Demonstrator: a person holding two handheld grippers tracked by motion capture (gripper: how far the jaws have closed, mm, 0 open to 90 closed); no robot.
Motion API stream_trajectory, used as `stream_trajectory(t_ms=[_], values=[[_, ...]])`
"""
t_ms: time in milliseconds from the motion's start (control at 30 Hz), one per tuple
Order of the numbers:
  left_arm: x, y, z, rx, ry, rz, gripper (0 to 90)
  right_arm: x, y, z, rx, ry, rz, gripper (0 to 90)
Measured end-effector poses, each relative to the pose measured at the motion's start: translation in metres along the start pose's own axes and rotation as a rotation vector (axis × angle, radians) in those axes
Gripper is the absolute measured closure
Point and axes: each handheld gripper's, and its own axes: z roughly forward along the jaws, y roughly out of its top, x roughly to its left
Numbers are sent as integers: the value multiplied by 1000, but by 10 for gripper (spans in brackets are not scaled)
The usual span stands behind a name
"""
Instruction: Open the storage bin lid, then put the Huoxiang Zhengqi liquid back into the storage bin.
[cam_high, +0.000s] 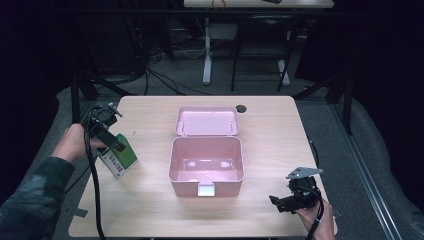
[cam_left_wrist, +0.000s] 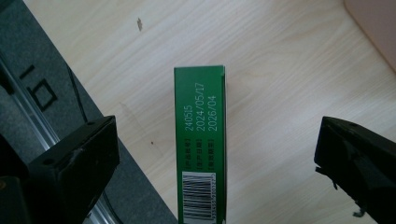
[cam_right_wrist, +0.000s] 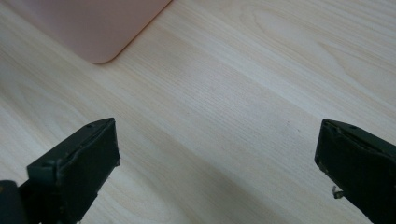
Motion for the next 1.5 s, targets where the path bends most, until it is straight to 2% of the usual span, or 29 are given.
stream_trajectory(t_ms=[133,333,533,700,800,1033,1167,1500], values=[[5,-2,8,32,3,-18,18,-1,0,1,6,-7,-4,0],[12,-5,15,61,-15,-25,266,-1,1,2,14,-9,-7,0],[15,-1,22,109,-39,-14,378,1,2,4,26,-11,-24,0],[13,2,26,130,-54,-3,490,1,2,5,32,-12,-28,0],[10,3,27,136,-55,8,591,0,2,5,33,-13,-31,0],[9,3,26,134,-72,6,635,0,2,4,28,-16,-34,0],[6,5,24,147,-69,28,636,0,2,4,28,-15,-34,0],[2,10,-1,131,-48,70,637,0,2,4,36,-5,-40,0]])
